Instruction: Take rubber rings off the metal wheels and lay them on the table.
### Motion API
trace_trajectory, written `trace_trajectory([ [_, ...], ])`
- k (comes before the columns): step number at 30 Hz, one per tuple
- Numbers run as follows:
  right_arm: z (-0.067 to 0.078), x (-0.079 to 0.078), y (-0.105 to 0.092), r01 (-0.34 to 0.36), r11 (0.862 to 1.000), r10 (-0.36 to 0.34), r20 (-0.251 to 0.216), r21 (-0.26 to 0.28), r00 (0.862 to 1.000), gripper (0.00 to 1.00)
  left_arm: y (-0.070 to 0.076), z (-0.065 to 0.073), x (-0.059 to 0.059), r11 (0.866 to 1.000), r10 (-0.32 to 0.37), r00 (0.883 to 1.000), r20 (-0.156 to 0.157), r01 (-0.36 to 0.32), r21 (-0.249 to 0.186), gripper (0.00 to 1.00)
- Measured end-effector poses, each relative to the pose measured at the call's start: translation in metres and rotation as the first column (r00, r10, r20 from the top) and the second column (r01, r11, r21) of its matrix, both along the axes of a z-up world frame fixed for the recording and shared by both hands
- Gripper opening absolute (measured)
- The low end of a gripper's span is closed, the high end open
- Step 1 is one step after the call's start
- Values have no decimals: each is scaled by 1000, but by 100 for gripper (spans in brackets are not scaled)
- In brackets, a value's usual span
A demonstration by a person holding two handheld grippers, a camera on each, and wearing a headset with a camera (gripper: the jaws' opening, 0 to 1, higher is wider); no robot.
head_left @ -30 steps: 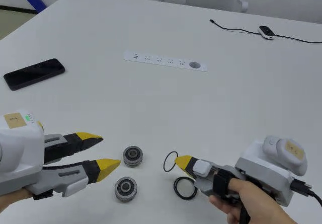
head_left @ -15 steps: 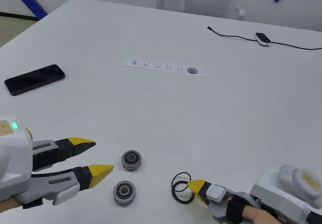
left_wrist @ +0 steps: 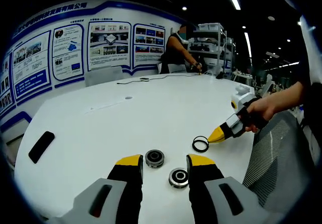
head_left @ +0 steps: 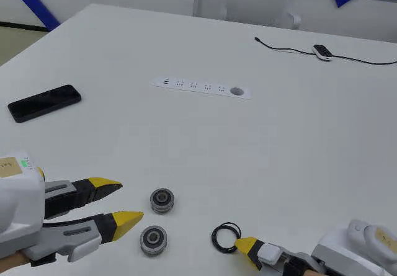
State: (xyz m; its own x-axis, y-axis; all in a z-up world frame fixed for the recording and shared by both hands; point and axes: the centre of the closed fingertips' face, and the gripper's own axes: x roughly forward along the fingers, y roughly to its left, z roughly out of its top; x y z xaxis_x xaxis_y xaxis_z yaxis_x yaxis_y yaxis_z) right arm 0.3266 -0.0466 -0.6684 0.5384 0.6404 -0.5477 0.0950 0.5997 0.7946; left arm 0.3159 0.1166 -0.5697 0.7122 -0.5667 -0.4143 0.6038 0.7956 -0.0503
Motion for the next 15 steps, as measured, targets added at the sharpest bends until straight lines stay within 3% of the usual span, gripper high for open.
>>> trace_trajectory([
  [6, -6, -1, -1, -24, 999, 24, -6, -38, 1000, 5, 0, -1, -3, 1000, -1, 1000, -5, 1, -1, 36],
  [15, -4, 2, -11, -40, 996, 44, 42, -82, 998, 11, 1, -5, -6, 1000, 10, 1000, -13, -10, -4, 36],
])
